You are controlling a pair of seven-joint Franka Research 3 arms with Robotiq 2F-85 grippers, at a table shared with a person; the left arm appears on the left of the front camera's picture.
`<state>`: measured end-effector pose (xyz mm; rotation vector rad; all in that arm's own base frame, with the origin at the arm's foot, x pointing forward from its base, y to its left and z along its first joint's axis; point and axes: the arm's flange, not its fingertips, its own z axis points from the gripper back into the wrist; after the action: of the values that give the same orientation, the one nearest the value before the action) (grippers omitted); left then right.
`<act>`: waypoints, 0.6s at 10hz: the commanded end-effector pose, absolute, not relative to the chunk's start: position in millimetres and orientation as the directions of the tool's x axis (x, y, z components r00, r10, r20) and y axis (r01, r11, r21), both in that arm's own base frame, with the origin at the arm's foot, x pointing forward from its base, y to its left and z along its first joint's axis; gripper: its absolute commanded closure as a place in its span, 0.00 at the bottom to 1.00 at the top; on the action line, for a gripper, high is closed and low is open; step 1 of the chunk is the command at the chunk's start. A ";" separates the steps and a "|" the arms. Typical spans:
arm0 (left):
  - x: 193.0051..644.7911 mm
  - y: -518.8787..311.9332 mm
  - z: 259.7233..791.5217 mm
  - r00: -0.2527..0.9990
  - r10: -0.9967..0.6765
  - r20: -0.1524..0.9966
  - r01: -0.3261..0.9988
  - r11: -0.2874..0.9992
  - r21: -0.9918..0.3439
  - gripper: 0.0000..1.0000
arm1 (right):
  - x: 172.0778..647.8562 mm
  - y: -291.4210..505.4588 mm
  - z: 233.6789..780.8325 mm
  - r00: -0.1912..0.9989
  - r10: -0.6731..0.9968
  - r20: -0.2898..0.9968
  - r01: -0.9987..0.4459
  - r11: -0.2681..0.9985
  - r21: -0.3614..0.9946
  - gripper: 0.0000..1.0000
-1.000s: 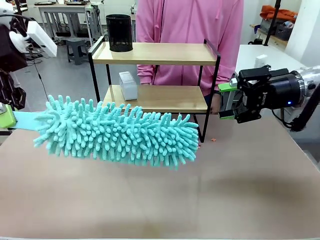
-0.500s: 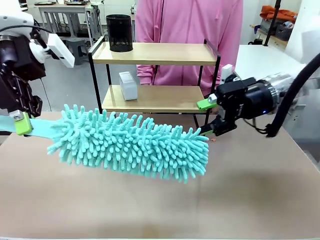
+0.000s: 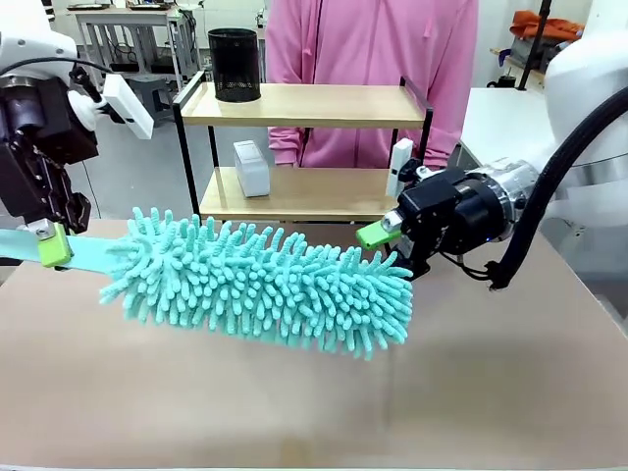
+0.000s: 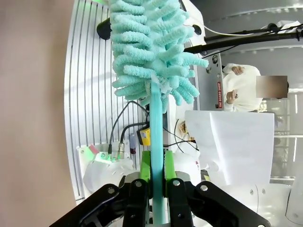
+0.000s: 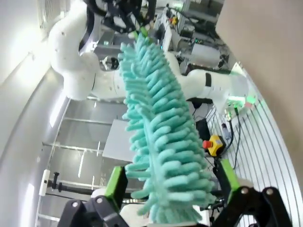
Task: Clean the shelf.
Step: Hand the Duster back to the human.
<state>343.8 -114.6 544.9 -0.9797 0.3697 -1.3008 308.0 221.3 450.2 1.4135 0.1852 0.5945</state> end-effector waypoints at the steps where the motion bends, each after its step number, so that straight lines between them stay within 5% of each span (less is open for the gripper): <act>1: 345.1 -115.3 549.2 0.302 -0.902 0.307 0.619 -0.059 -0.784 0.88 | 293.8 232.8 451.1 0.792 0.551 0.262 -0.330 0.026 0.944 0.00; 6: 344.9 -114.4 547.4 0.315 -0.900 0.302 0.607 -0.053 -0.793 0.88 | 285.7 234.5 452.8 0.758 0.573 0.310 -0.413 0.053 0.909 0.00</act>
<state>345.1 -114.0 543.9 -1.0006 0.3620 -1.2892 285.9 239.1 456.0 1.3450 0.1934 0.7212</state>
